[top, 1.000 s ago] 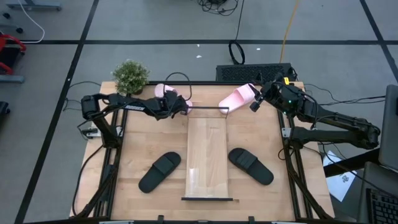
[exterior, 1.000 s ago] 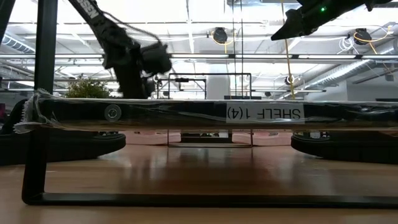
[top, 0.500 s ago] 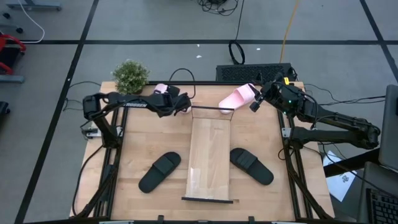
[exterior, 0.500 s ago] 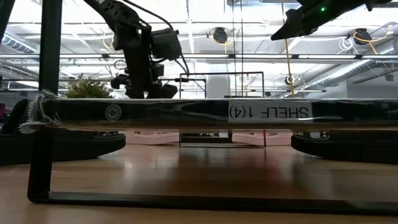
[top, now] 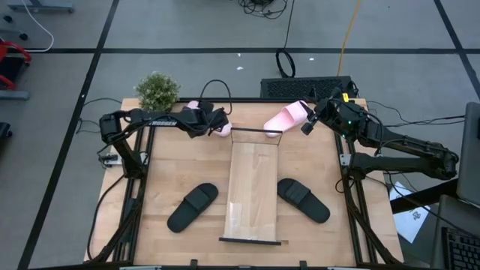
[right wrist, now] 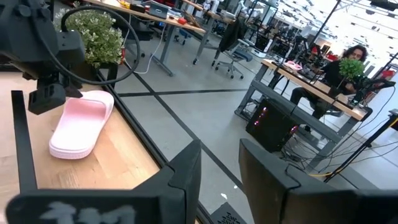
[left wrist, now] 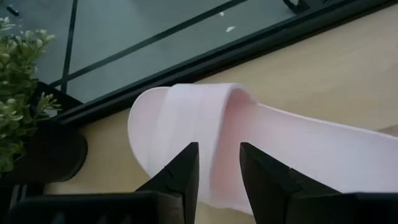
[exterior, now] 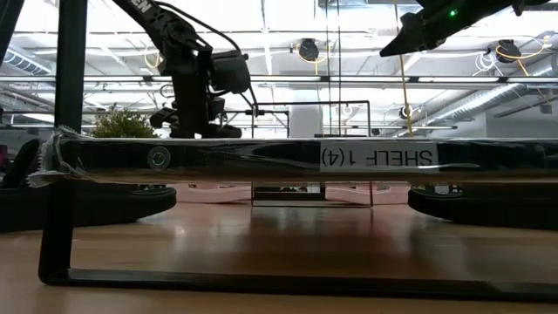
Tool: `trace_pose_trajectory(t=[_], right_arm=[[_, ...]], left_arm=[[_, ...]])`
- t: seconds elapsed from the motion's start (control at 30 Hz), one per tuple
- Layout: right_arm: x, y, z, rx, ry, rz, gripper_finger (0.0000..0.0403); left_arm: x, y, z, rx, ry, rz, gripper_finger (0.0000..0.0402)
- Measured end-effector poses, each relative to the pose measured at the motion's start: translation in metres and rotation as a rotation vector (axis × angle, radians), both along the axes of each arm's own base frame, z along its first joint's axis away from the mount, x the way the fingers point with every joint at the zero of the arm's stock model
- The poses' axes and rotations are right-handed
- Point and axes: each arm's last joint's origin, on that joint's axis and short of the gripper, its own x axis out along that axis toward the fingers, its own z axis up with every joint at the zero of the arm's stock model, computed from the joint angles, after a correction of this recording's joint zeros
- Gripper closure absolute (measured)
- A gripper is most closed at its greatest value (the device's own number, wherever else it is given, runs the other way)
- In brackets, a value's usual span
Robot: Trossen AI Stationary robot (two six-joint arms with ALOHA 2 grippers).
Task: Pick and place slides into the shelf
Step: Put the left pink slide on the shelf
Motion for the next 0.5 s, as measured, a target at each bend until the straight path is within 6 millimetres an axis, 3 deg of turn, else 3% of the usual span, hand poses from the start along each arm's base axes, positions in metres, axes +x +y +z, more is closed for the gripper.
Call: trace_pose_trajectory(t=[0.5], right_arm=[[0.000, 0.000, 0.000, 0.002, -0.002, -0.001, 0.0303]], left_arm=[[-0.008, 0.011, -0.001, -0.040, 0.032, 0.017, 0.0286]])
